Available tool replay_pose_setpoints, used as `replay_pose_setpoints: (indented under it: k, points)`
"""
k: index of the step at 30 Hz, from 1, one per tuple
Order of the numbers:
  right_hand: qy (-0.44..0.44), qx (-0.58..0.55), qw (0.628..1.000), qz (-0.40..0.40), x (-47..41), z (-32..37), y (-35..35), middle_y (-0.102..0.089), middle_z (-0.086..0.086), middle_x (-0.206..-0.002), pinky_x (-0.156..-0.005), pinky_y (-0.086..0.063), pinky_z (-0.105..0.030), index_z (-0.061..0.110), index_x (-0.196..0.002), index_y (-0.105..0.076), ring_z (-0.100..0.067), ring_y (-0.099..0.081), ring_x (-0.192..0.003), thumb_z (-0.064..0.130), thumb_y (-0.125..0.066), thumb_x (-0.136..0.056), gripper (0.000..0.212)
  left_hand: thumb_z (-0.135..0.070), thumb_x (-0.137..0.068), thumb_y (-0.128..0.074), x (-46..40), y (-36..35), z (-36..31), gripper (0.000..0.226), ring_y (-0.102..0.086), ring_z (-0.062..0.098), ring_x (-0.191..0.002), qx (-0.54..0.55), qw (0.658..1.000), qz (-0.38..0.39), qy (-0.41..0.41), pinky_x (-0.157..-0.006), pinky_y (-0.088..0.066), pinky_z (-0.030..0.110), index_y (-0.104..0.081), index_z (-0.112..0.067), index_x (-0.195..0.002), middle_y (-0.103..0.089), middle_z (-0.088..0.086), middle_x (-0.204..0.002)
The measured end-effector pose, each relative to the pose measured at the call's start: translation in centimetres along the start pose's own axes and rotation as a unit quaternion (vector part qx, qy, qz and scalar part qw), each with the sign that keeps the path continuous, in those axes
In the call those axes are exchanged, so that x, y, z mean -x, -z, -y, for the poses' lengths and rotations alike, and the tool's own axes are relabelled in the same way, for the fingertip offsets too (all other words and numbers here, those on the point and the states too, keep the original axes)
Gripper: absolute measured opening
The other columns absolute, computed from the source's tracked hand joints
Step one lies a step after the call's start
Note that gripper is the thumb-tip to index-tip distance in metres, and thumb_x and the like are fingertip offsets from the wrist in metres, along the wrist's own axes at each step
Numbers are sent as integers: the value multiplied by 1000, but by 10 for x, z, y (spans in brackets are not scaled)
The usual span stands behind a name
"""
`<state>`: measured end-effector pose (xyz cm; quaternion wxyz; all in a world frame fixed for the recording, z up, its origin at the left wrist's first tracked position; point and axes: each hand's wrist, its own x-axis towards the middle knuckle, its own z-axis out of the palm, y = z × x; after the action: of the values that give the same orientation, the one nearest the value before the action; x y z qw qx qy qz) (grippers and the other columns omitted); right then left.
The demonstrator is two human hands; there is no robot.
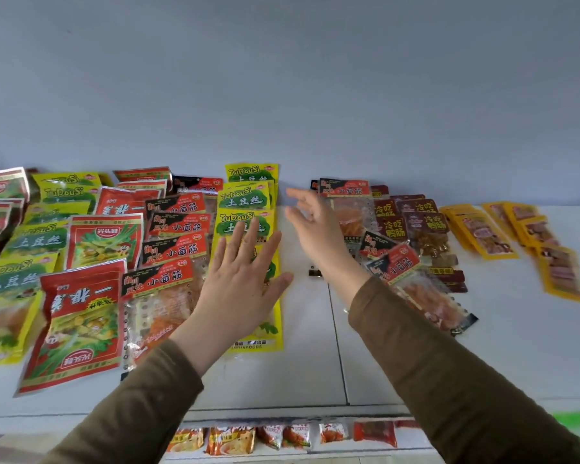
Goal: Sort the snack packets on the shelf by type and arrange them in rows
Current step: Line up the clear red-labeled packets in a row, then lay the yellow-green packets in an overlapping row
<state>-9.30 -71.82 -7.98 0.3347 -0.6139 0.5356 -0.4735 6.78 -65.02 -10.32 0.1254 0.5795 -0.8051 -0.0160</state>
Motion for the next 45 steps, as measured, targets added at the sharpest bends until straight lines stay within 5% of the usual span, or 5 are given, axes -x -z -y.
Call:
replay_pose_setpoints:
  k: [6,16,25,38,45]
  points:
    - [-27,164,985,-56,27,-17,85,-63,17,-122,-75,-36,2,23,-128,-65,24,-50,-99,30,-58,-102,28,-65,-100,-27,-8,-11,-47,76,15,18,-158,78,994,32,-71,-128,4,38,-9,-29,-165,5,1,-173]
    - [-180,254,947,-73,79,-74,175,-61,2,-132,-103,-47,-41,25,-134,-59,-22,-55,-125,39,-70,-92,45,-60,-100,-46,-12,-45,-116,83,-11,19,-157,199,976,75,-41,-126,-11,34,-10,-23,-165,-19,-2,-170]
    - [-105,209,972,-15,92,-96,193,-55,8,-132,-96,-45,-30,34,-132,-55,-14,-52,-123,42,-69,-93,42,-53,-86,-75,-27,-59,-168,105,-24,26,-152,246,964,-3,98,-124,-26,45,-10,-26,-164,-29,4,-163]
    - [-116,-31,993,-3,94,-89,178,-54,16,-135,-72,-49,-11,38,-158,-8,3,-65,-98,53,-70,-89,94,13,-88,-66,-30,-42,-164,68,-73,11,-71,658,690,-83,291,-57,-55,21,-43,-19,-143,-76,11,-105]
    - [-63,40,997,16,62,-74,136,-63,19,-104,-58,-45,-3,20,-141,-44,17,-59,-76,29,-63,-100,46,-11,-94,-73,-44,-32,-142,55,-70,21,-90,599,726,-147,305,-82,-55,39,-46,-17,-141,-68,10,-110]
